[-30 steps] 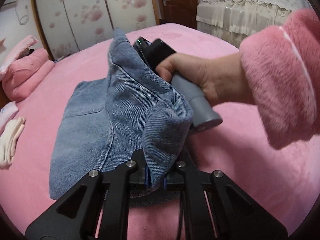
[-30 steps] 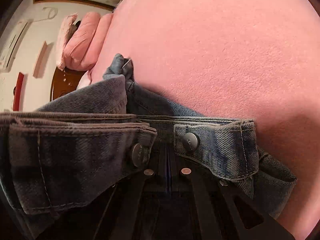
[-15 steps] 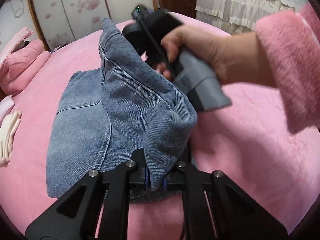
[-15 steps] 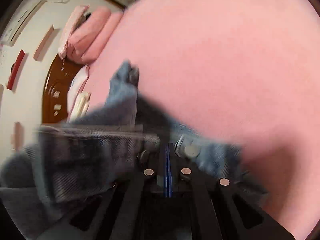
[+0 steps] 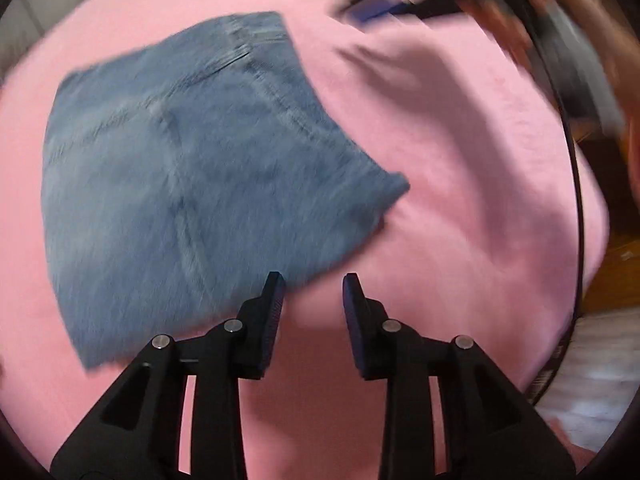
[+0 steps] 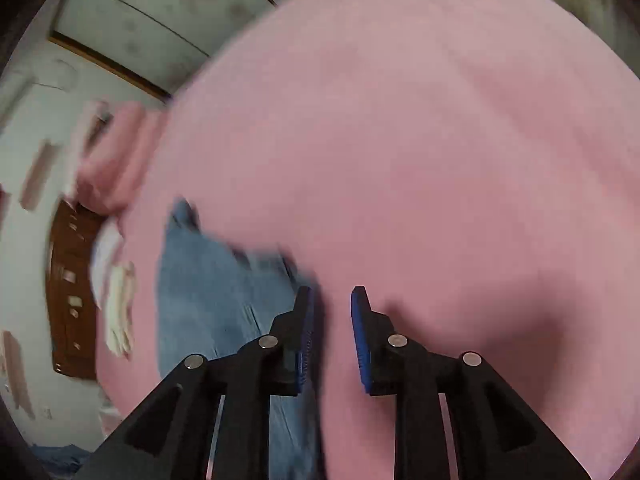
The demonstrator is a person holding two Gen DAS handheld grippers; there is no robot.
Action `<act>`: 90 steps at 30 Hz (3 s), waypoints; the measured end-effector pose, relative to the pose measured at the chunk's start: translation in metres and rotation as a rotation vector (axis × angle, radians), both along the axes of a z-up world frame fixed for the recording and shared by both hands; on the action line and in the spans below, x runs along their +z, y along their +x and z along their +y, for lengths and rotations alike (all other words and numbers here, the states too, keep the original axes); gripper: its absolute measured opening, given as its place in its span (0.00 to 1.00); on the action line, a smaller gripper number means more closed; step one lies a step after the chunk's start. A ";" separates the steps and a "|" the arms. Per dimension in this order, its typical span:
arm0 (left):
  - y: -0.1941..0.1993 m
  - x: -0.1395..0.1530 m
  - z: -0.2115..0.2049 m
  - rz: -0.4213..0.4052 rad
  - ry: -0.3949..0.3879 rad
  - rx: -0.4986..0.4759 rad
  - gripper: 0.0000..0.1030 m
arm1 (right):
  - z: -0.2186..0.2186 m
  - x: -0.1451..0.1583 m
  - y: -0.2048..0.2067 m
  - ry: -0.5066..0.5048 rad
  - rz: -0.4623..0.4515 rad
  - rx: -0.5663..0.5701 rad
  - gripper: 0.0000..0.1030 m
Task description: Fold large clothes
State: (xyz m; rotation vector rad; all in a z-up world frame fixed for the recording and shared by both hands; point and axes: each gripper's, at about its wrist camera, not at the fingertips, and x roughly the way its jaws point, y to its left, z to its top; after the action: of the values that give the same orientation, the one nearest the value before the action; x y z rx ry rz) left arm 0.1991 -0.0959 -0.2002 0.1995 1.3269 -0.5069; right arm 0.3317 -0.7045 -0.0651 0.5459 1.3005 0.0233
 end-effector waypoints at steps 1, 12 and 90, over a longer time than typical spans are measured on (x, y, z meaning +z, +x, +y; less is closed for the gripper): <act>0.001 0.005 0.015 0.021 -0.013 0.042 0.27 | 0.000 0.000 -0.012 0.000 0.031 -0.015 0.19; 0.059 0.002 0.175 0.086 -0.188 0.565 0.36 | 0.064 0.024 -0.088 0.273 0.052 -0.046 0.23; 0.189 -0.040 0.186 0.102 -0.241 0.570 0.00 | 0.183 -0.024 -0.058 0.124 -0.118 -0.049 0.00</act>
State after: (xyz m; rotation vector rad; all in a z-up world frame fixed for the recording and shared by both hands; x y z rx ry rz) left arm 0.3879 0.0904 -0.2405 -0.4010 1.3361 -0.1874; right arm 0.2734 -0.5220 -0.0886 0.6724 1.1755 0.0954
